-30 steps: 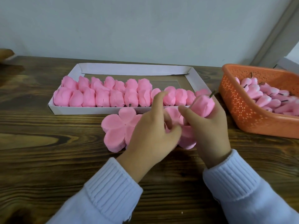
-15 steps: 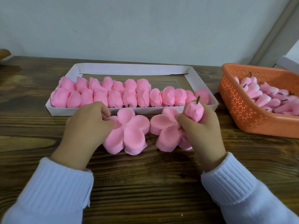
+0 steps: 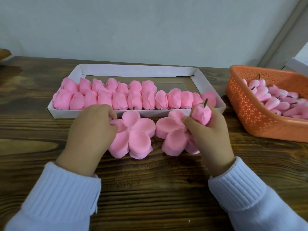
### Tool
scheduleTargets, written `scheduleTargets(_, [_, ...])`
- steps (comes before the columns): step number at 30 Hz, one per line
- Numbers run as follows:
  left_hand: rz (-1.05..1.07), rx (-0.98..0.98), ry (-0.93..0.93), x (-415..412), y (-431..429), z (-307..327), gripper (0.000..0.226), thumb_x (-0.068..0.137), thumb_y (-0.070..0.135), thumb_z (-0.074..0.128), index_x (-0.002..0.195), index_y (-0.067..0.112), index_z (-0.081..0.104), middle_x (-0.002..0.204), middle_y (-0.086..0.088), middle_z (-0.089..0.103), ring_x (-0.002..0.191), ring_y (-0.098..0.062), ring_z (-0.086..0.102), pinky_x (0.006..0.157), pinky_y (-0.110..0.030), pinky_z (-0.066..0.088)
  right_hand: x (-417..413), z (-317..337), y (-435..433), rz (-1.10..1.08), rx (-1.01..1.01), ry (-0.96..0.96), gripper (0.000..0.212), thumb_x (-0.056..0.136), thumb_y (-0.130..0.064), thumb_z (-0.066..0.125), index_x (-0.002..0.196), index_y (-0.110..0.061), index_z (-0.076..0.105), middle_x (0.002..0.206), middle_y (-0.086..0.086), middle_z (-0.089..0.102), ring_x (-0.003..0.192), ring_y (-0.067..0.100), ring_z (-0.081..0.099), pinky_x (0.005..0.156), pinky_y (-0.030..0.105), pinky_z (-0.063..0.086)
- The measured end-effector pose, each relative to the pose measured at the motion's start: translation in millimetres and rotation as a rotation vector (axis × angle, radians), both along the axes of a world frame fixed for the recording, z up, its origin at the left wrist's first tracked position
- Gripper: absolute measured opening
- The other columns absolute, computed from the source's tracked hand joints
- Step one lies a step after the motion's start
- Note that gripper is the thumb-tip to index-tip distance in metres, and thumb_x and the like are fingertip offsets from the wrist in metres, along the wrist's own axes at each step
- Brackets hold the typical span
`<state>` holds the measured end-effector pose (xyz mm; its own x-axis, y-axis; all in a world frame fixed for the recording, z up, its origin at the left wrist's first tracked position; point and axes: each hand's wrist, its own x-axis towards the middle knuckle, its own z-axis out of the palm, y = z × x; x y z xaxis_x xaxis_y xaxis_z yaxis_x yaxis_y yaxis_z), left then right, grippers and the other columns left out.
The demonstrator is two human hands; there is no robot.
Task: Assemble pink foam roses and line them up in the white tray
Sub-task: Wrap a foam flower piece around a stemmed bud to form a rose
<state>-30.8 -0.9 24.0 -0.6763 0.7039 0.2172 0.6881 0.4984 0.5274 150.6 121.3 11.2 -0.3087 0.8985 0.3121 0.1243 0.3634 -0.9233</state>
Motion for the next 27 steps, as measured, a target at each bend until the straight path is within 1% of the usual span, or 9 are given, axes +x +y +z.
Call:
scheduleTargets(4, [-0.017, -0.035, 0.071, -2.2, -0.1, 1.7, 0.009, 0.082, 0.012, 0.066, 0.081, 0.021, 0.067, 0.094, -0.007, 0.064, 0.088, -0.027, 0.059, 0.078, -0.046, 0.049, 0.3, -1.0, -0.1, 0.007, 0.004, 0.006, 0.021, 0.078, -0.001, 0.065, 0.072, 0.005, 0.046, 0.067, 0.022, 0.051, 0.059, 0.021, 0.050, 0.058, 0.034, 0.045])
scheduleTargets(8, [-0.007, -0.077, 0.084, -0.4, 0.4, 2.3, 0.022, 0.084, 0.018, 0.070, 0.072, 0.032, 0.057, 0.092, -0.004, 0.063, 0.086, -0.027, 0.058, 0.077, -0.045, 0.048, 0.1, -2.1, 0.1, 0.003, 0.004, 0.005, 0.021, 0.079, -0.002, 0.066, 0.070, -0.001, 0.046, 0.066, 0.018, 0.052, 0.059, 0.020, 0.051, 0.058, 0.034, 0.046])
scheduleTargets(10, [0.015, -0.089, 0.093, 0.6, 0.5, 1.9, 0.021, 0.085, 0.021, 0.069, 0.074, 0.033, 0.056, 0.094, 0.000, 0.064, 0.090, -0.025, 0.058, 0.080, -0.044, 0.047, 0.5, -2.1, -0.3, 0.008, 0.000, 0.005, 0.020, 0.079, -0.002, 0.066, 0.071, -0.001, 0.047, 0.066, 0.018, 0.053, 0.060, 0.020, 0.052, 0.059, 0.034, 0.047])
scheduleTargets(13, [0.029, -0.078, 0.108, 1.7, 0.8, 2.6, 0.021, 0.084, 0.025, 0.070, 0.073, 0.033, 0.055, 0.092, 0.003, 0.064, 0.090, -0.024, 0.058, 0.077, -0.040, 0.044, 0.8, -2.1, 0.1, 0.015, -0.004, 0.001, 0.019, 0.079, -0.002, 0.066, 0.071, 0.000, 0.048, 0.067, 0.018, 0.054, 0.060, 0.022, 0.053, 0.060, 0.035, 0.048])
scheduleTargets(17, [0.032, -0.052, -0.031, 0.7, 2.3, 4.0, 0.025, 0.081, 0.031, 0.072, 0.067, 0.025, 0.052, 0.076, 0.004, 0.059, 0.082, -0.026, 0.057, 0.081, -0.042, 0.046, 1.4, -1.9, 1.0, 0.037, 0.001, 0.005, 0.018, 0.081, -0.003, 0.065, 0.073, 0.006, 0.051, 0.070, 0.024, 0.056, 0.064, 0.037, 0.055, 0.061, 0.038, 0.049])
scheduleTargets(19, [0.031, -0.055, -0.114, -1.4, 3.4, 4.1, 0.022, 0.082, 0.031, 0.070, 0.069, 0.024, 0.053, 0.071, 0.005, 0.057, 0.079, -0.025, 0.056, 0.082, -0.042, 0.047, 1.8, -1.7, 0.8, 0.043, 0.007, 0.012, 0.019, 0.080, -0.002, 0.065, 0.073, 0.008, 0.050, 0.071, 0.026, 0.055, 0.064, 0.038, 0.054, 0.061, 0.039, 0.049])
scheduleTargets(23, [-0.018, -0.069, -0.202, -5.7, 3.5, 2.9, 0.017, 0.081, 0.029, 0.070, 0.068, 0.024, 0.060, 0.067, 0.006, 0.058, 0.076, -0.023, 0.056, 0.079, -0.038, 0.046, 1.7, -0.5, -1.4, 0.051, 0.003, 0.025, 0.018, 0.081, -0.002, 0.065, 0.074, 0.003, 0.050, 0.070, 0.025, 0.055, 0.061, 0.026, 0.052, 0.060, 0.037, 0.048])
scheduleTargets(26, [-0.064, 0.131, -0.251, -5.8, 2.4, 3.6, 0.009, 0.082, 0.024, 0.069, 0.075, 0.020, 0.065, 0.073, 0.000, 0.063, 0.072, -0.018, 0.057, 0.062, -0.030, 0.043, 0.7, -0.6, -4.5, 0.064, 0.074, 0.025, 0.022, 0.082, -0.010, 0.068, 0.073, -0.016, 0.049, 0.064, 0.008, 0.055, 0.059, 0.013, 0.054, 0.058, 0.025, 0.048])
scheduleTargets(27, [-0.072, 0.219, -0.306, -4.0, 2.9, 4.6, 0.010, 0.081, 0.026, 0.069, 0.079, 0.017, 0.066, 0.076, -0.004, 0.065, 0.073, -0.019, 0.059, 0.062, -0.030, 0.044, 0.1, -0.5, -6.0, 0.076, 0.097, 0.025, 0.022, 0.081, -0.014, 0.068, 0.074, -0.019, 0.048, 0.064, 0.004, 0.055, 0.059, 0.013, 0.054, 0.057, 0.023, 0.048])
